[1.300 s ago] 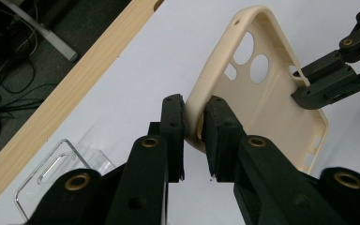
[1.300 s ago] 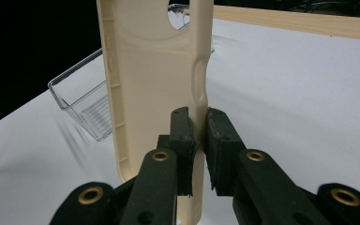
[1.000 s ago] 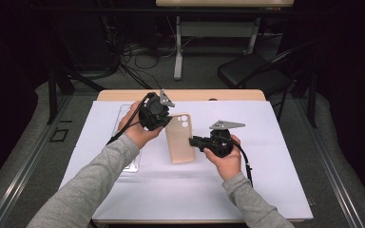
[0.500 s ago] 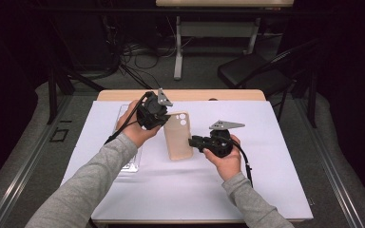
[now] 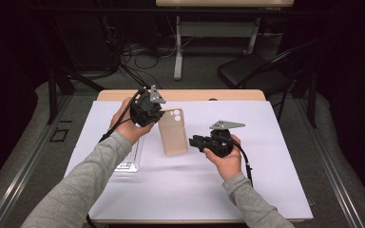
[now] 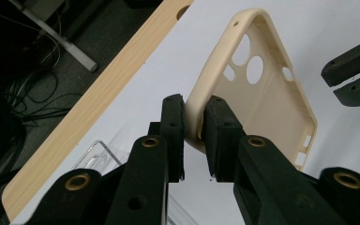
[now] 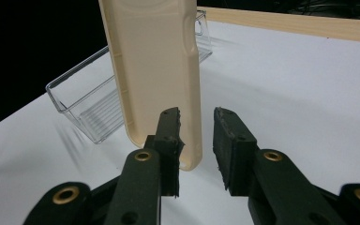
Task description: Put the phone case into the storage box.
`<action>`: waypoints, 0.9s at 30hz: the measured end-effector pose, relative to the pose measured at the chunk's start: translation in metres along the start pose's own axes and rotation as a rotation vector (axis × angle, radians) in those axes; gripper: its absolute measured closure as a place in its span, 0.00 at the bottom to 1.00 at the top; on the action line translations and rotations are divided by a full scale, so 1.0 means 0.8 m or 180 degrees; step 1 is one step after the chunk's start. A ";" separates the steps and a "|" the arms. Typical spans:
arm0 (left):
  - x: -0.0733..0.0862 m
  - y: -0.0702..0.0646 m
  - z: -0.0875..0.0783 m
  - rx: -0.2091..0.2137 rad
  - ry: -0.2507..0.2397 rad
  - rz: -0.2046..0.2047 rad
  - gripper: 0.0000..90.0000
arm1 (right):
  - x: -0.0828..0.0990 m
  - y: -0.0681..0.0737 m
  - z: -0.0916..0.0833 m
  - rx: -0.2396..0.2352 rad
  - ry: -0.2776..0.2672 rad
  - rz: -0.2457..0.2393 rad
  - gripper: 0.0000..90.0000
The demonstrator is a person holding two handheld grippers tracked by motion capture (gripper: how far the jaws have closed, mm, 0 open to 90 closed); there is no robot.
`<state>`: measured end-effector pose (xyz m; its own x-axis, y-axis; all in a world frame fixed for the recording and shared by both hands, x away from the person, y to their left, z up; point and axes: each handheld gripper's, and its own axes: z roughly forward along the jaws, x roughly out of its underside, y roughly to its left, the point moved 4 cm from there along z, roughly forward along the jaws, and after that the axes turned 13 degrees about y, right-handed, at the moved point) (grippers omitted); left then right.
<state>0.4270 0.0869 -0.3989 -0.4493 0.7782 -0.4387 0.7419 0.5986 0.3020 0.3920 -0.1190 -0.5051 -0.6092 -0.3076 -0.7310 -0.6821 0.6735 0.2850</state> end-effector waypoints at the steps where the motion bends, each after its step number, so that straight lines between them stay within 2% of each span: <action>1: 0.001 0.001 0.000 0.0012 0.0025 -0.0019 0.88 | 0.000 0.000 0.000 0.0000 0.0002 0.0001 0.80; 10: 0.002 0.006 0.001 0.0017 0.0017 -0.0089 0.88 | 0.000 0.000 -0.001 -0.0002 0.0006 -0.0004 0.80; 19: 0.001 0.015 -0.004 -0.0024 -0.0026 -0.0099 0.88 | 0.001 -0.001 -0.004 0.0011 -0.0016 0.0017 0.80; 27: 0.003 0.028 -0.006 -0.0009 -0.0065 -0.0101 0.88 | 0.001 -0.002 -0.007 0.0020 -0.0021 0.0018 0.80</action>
<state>0.4399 0.1031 -0.3893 -0.4623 0.7549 -0.4652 0.7262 0.6234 0.2899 0.3904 -0.1240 -0.5029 -0.6103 -0.2993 -0.7334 -0.6760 0.6795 0.2852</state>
